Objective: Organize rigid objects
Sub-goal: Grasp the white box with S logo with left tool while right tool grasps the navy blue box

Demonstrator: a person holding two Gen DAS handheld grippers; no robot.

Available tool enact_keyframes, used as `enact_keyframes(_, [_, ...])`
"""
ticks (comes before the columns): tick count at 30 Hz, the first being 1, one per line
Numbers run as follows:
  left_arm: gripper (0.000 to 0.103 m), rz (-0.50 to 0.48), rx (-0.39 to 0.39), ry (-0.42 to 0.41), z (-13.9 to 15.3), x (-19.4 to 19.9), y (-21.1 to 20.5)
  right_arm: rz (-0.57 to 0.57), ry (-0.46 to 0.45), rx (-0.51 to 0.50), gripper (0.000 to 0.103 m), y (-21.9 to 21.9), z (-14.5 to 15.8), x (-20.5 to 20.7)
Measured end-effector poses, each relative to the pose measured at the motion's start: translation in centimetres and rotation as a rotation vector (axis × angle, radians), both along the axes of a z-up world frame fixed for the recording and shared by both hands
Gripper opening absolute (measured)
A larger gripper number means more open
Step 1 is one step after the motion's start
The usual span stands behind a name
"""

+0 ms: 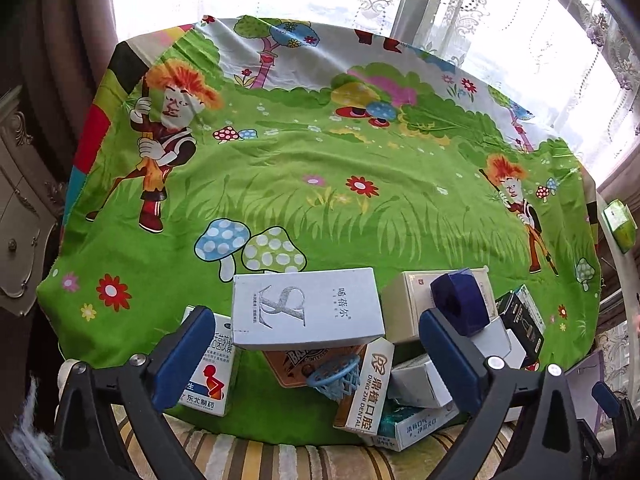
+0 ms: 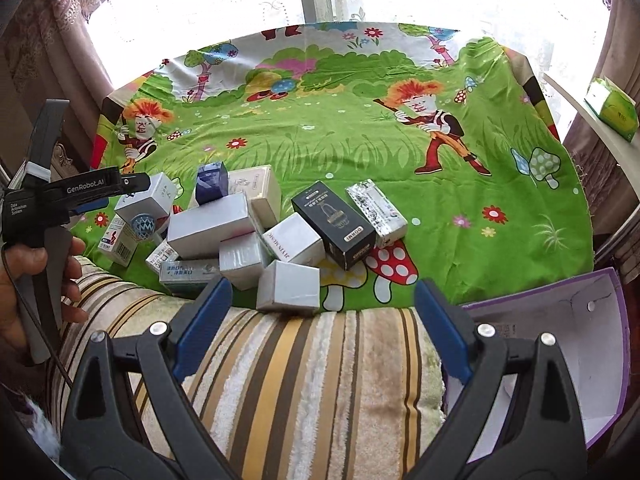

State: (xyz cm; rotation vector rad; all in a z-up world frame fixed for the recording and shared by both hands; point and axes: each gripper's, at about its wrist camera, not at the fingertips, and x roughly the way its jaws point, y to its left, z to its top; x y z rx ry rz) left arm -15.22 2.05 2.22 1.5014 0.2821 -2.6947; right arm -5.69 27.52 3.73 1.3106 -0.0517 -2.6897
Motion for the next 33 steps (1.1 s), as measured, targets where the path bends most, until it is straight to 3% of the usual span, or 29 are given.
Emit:
enact_keyframes(9, [0.103, 0.018, -0.041, -0.057, -1.9, -1.5, -0.1, 0.101, 0.031, 0.039, 0.094, -4.2, 0.4, -2.4])
enact_keyframes(13, [0.088, 0.004, -0.042, -0.058, -2.2, -1.5, -0.2, 0.141, 0.036, 0.049, 0.094, -5.8, 0.4, -3.3])
enact_keyframes(17, [0.087, -0.009, -0.045, -0.04, -2.1, -1.5, -0.2, 0.172, 0.035, 0.062, 0.094, -7.3, 0.0, -4.3])
enact_keyframes(27, [0.086, 0.025, -0.005, 0.117, -0.2, 0.4, -1.5, 0.219, 0.026, 0.061, 0.093, -10.1, -1.3, -7.5])
enact_keyframes(33, [0.086, 0.061, -0.011, 0.199, 0.8, 1.9, -2.2, 0.232, 0.005, 0.084, 0.082, -11.2, -2.2, -9.6])
